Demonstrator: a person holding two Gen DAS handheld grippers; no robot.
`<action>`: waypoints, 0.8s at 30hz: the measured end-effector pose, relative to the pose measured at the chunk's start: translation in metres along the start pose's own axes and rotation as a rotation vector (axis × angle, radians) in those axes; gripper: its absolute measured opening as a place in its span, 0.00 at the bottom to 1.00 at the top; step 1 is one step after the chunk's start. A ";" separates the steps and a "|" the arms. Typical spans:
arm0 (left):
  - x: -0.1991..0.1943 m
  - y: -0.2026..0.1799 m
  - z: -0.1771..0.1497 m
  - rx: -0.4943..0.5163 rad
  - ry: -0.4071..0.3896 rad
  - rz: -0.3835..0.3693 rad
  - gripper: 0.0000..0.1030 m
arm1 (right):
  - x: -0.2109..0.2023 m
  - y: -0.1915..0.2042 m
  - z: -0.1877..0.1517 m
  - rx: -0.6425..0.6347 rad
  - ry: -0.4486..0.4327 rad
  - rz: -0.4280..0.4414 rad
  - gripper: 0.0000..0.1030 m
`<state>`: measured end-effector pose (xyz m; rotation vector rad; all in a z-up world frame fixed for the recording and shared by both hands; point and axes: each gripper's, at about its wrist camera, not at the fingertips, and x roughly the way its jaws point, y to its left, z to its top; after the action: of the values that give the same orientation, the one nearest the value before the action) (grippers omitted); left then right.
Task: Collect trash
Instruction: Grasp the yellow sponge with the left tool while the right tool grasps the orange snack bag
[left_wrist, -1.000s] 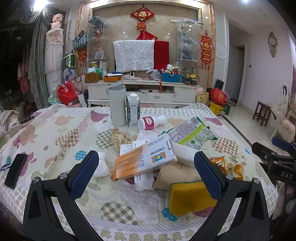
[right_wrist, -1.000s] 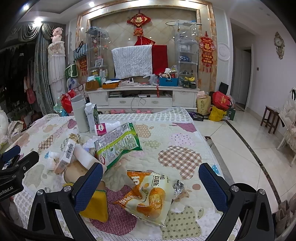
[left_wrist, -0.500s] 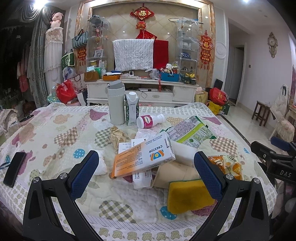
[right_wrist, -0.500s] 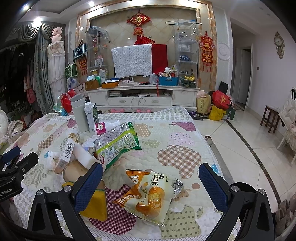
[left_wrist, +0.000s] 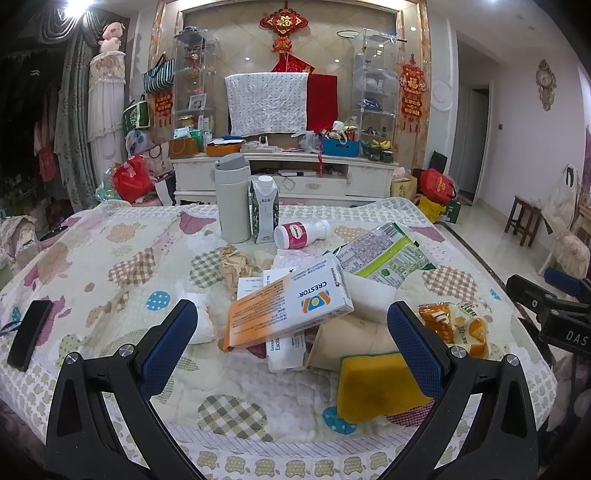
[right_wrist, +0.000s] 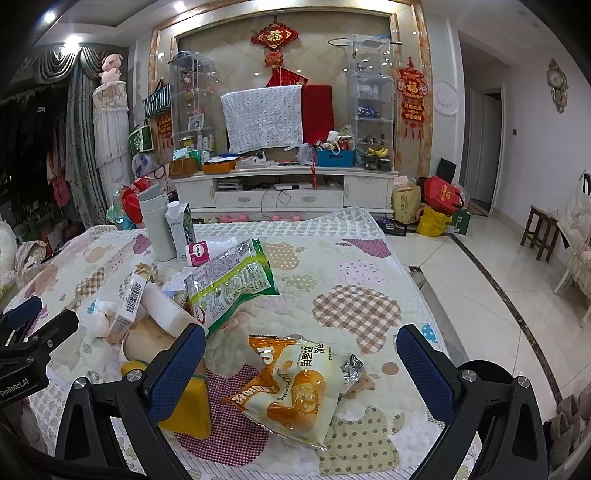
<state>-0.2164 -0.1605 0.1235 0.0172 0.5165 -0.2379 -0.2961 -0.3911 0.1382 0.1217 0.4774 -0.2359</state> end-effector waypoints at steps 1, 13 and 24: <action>0.000 0.001 0.000 -0.002 0.000 0.001 0.99 | 0.001 0.000 0.000 0.001 0.002 0.002 1.00; 0.003 0.006 -0.001 -0.016 0.013 0.002 0.99 | 0.005 0.003 -0.004 -0.011 0.027 0.020 1.00; 0.004 0.007 -0.003 -0.018 0.018 -0.001 0.99 | 0.008 0.003 -0.006 -0.011 0.043 0.025 1.00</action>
<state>-0.2125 -0.1543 0.1184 0.0012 0.5365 -0.2340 -0.2914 -0.3891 0.1297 0.1220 0.5196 -0.2066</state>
